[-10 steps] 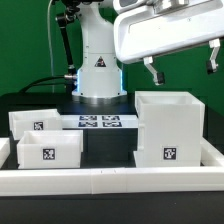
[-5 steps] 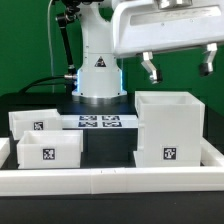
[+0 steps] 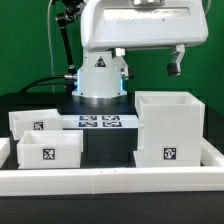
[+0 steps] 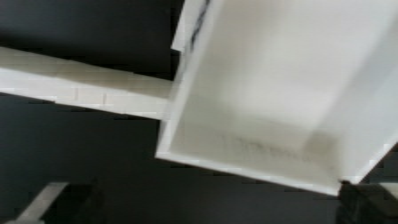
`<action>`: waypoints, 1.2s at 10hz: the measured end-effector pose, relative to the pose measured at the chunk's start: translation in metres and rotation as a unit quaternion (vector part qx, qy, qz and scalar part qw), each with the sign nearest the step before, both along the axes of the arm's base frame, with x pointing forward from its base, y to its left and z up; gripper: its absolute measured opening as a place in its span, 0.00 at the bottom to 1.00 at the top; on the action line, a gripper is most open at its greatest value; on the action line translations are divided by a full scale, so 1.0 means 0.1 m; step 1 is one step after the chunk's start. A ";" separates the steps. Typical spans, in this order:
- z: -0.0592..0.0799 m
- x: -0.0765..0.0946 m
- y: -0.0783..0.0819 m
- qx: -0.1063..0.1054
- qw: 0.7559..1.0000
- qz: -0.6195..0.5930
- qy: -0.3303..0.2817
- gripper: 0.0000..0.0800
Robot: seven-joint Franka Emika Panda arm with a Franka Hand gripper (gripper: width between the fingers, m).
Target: Assemble drawer
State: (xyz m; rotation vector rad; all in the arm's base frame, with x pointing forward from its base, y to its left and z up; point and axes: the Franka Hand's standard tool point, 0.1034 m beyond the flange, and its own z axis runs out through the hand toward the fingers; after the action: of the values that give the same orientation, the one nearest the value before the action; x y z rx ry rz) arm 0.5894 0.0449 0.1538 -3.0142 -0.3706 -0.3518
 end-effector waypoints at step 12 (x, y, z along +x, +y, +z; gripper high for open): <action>-0.30 -0.40 -0.71 -0.032 0.993 -0.012 0.116 0.81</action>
Offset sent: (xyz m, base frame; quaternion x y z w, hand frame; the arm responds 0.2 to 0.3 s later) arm -0.0209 -0.0639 -0.0028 -0.0599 -0.1576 -0.0452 0.9846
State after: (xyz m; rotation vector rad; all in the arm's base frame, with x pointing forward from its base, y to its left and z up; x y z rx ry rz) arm 0.5498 -0.0256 0.1235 -3.0778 -0.3328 0.0118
